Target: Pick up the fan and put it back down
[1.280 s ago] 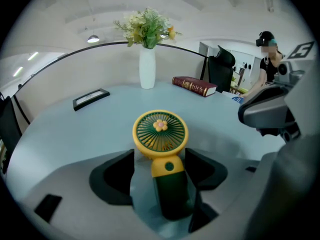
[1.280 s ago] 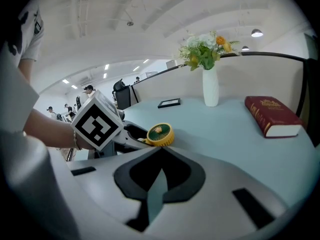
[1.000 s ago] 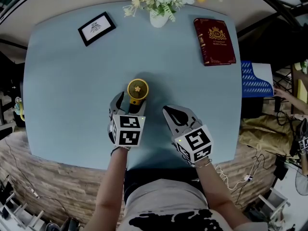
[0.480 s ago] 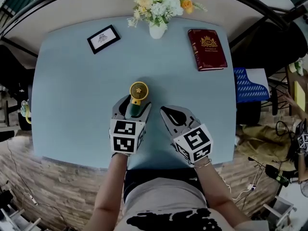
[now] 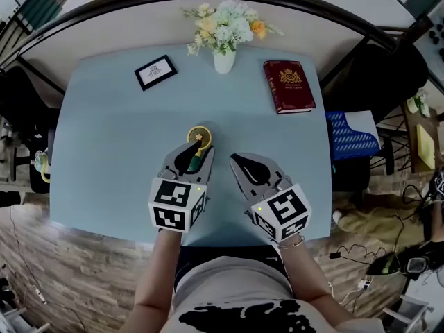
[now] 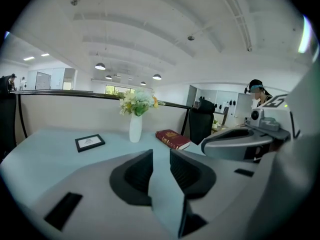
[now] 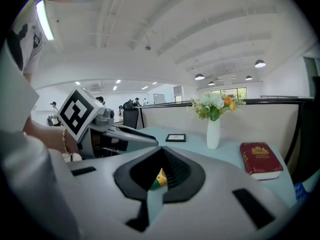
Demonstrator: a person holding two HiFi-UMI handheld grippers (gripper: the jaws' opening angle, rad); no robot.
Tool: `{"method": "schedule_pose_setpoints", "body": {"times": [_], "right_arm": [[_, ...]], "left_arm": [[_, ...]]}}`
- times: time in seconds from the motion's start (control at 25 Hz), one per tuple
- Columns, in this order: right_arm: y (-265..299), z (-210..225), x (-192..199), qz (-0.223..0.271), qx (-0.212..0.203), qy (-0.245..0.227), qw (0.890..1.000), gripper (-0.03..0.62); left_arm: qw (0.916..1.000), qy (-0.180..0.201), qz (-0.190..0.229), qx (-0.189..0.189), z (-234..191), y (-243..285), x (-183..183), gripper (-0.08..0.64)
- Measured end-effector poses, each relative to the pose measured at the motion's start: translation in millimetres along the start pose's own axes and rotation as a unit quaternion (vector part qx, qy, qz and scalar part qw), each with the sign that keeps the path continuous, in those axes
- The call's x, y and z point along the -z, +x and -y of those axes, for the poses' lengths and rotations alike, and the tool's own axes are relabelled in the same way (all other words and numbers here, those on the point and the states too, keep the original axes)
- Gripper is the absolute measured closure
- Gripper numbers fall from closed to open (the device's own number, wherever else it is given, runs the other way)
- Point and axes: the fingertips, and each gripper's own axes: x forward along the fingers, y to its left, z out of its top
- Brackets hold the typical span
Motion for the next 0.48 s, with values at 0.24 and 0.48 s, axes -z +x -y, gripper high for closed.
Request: {"method": "schedule_pose_setpoints", "body": {"times": [0.24,0.48], "right_arm": [[-17.1,-4.9,-30.1,0.037,0.007,-0.023,0.999,0.588],[-29.1,-12.2,-37.3,0.065,-0.001,-0.028,0.998,0.588]], "left_arm": [[0.9994,0.017,0.029,0.007,12.8,-17.6,-18.4,0.478],[0.9986,0.011,0.047,0.022,25.4,-29.6,-25.5,0.541]]}}
